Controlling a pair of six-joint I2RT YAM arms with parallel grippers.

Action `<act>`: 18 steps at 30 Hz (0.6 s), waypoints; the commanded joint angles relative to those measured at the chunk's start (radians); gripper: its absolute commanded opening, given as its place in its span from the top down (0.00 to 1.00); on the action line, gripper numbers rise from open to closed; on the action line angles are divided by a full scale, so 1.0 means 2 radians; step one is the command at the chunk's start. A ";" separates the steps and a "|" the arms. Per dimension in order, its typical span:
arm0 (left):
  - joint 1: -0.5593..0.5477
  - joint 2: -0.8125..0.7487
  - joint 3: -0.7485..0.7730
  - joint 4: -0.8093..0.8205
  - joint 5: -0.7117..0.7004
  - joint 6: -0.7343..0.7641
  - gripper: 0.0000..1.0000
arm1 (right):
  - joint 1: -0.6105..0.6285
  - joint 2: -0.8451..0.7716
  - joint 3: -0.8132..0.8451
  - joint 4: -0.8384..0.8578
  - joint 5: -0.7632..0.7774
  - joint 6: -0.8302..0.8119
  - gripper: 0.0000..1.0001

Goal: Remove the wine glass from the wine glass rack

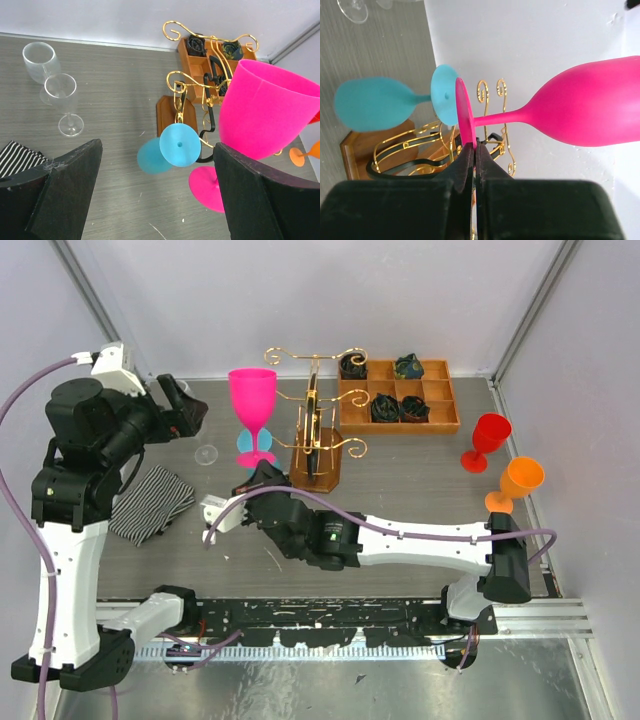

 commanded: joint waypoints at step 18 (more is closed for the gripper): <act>0.001 -0.021 -0.026 0.074 0.183 -0.016 0.01 | 0.047 0.003 0.040 0.050 -0.001 -0.040 0.99</act>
